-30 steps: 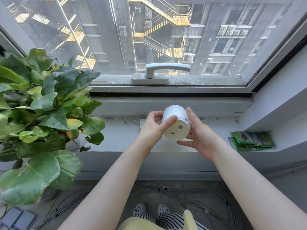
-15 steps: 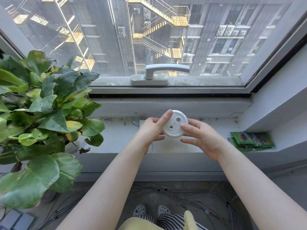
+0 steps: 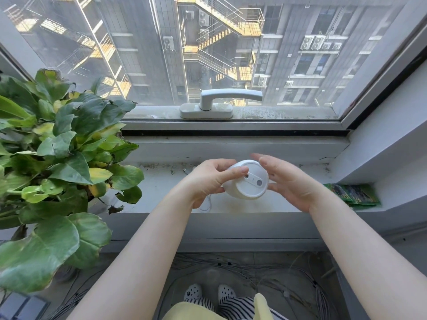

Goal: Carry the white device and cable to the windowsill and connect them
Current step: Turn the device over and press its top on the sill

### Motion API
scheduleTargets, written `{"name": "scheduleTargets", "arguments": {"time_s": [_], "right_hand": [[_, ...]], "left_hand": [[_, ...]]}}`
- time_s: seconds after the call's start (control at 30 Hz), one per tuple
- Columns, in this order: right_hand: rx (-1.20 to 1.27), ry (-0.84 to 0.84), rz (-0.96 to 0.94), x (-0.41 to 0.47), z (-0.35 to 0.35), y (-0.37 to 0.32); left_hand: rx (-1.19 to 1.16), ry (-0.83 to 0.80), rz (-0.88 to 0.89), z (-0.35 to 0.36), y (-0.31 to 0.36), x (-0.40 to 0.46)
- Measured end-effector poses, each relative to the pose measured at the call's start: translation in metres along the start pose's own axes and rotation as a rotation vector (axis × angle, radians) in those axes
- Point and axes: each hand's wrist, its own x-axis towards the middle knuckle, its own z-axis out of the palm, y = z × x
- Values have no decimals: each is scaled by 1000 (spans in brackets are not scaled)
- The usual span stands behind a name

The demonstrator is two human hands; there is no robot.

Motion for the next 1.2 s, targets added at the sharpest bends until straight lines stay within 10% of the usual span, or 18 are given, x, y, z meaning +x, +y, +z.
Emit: {"name": "scheduleTargets", "arguments": {"time_s": [0.23, 0.57, 1.2], "right_hand": [[-155, -147, 37, 1, -5, -11], [271, 110, 212, 10, 13, 3], [153, 216, 235, 24, 22, 20]], "left_hand": [[11, 15, 22, -1, 7, 9], [-54, 124, 127, -1, -12, 11], [-158, 374, 120, 12, -34, 18]]}}
